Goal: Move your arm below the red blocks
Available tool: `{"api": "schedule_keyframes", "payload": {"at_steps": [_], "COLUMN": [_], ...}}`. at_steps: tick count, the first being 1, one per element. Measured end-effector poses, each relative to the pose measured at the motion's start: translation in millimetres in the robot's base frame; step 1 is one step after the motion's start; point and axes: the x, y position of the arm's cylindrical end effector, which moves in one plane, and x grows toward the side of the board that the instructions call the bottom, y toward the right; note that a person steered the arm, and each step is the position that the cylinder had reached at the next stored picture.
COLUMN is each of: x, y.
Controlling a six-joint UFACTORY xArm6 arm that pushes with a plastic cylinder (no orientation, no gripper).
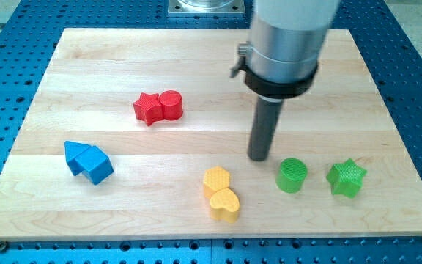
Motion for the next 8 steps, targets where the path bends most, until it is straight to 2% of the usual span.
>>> {"api": "schedule_keyframes", "payload": {"at_steps": [1,2,3,4,5,6,7,8], "x": [17,51,52,47,-9,-18,-18,-28], "y": [-14,7,53,47,-38,-120,-151,-150]}}
